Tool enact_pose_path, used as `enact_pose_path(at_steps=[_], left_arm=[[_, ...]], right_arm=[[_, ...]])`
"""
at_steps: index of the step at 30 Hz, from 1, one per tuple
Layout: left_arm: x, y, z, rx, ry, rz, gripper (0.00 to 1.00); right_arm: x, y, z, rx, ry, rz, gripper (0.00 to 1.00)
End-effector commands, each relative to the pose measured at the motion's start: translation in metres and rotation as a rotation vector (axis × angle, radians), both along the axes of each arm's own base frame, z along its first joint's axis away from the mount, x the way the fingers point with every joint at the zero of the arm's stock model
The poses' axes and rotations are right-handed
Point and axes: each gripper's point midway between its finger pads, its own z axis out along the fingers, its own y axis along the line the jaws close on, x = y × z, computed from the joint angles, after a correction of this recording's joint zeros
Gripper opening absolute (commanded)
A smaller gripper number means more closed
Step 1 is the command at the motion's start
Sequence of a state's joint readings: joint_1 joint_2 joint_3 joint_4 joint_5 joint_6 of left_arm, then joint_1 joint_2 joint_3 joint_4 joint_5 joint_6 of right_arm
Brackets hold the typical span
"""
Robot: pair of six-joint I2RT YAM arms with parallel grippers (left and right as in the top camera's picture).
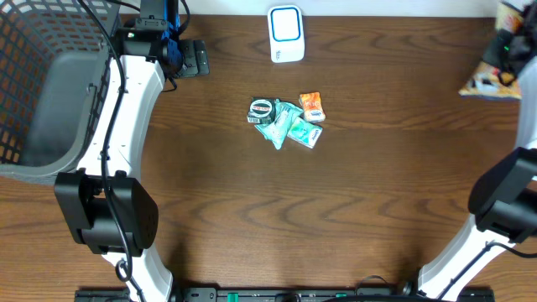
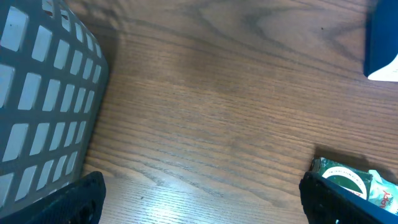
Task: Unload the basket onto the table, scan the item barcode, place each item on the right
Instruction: 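Carry the yellow bag to the far right and release it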
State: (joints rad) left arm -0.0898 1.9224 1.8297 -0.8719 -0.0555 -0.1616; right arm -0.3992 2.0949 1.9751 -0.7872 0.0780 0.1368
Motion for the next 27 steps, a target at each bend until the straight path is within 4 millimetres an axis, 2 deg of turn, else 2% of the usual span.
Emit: enact_pose_path(at_steps=[1, 2, 3, 4, 5, 6, 9, 12, 14, 16, 17, 19, 22, 25, 27], left_arm=[[0.0, 0.002, 0.014, -0.003, -0.031, 0.018, 0.98], [0.0, 0.002, 0.014, -0.003, -0.031, 0.018, 0.98], [0.0, 0.002, 0.014, -0.003, -0.031, 0.018, 0.98], [0.0, 0.002, 0.014, -0.003, -0.031, 0.018, 0.98], [0.0, 0.002, 0.014, -0.003, -0.031, 0.018, 0.98], [0.0, 0.002, 0.014, -0.003, -0.031, 0.018, 0.98], [0.0, 0.002, 0.014, -0.003, -0.031, 0.018, 0.98], [0.0, 0.002, 0.014, -0.003, -0.031, 0.018, 0.98], [0.0, 0.002, 0.014, -0.003, -0.031, 0.018, 0.98], [0.0, 0.002, 0.014, -0.003, -0.031, 0.018, 0.98], [0.0, 0.002, 0.014, -0.003, -0.031, 0.018, 0.98], [0.0, 0.002, 0.014, -0.003, -0.031, 0.018, 0.98], [0.0, 0.002, 0.014, -0.003, -0.031, 0.018, 0.98], [0.0, 0.002, 0.014, -0.003, -0.031, 0.018, 0.98], [0.0, 0.002, 0.014, -0.003, -0.031, 0.018, 0.98]], right_arm=[[-0.018, -0.032, -0.021, -0.026, 0.081, -0.038, 0.03], [-0.024, -0.039, -0.028, -0.017, 0.099, -0.054, 0.11], [-0.028, -0.045, -0.032, -0.011, 0.109, -0.067, 0.25], [-0.033, -0.052, -0.038, -0.002, 0.123, -0.084, 0.48], [-0.036, -0.055, -0.04, 0.002, 0.129, -0.092, 0.59], [-0.039, -0.059, -0.044, 0.011, 0.137, -0.106, 0.66], [-0.045, -0.062, -0.047, 0.027, 0.147, -0.117, 0.77], [-0.04, -0.051, -0.045, 0.066, 0.128, -0.083, 0.88], [-0.032, -0.034, -0.041, 0.122, 0.095, -0.028, 0.93], [-0.019, -0.008, -0.033, 0.212, 0.036, 0.05, 0.98], [-0.01, 0.016, -0.024, 0.306, -0.019, 0.108, 0.99], [-0.002, 0.046, -0.01, 0.433, -0.083, 0.181, 0.99], [0.006, 0.096, 0.018, 0.641, -0.181, 0.348, 0.97], [0.007, 0.136, 0.04, 0.789, -0.237, 0.488, 0.89], [0.006, 0.156, 0.047, 0.85, -0.244, 0.544, 0.88]])
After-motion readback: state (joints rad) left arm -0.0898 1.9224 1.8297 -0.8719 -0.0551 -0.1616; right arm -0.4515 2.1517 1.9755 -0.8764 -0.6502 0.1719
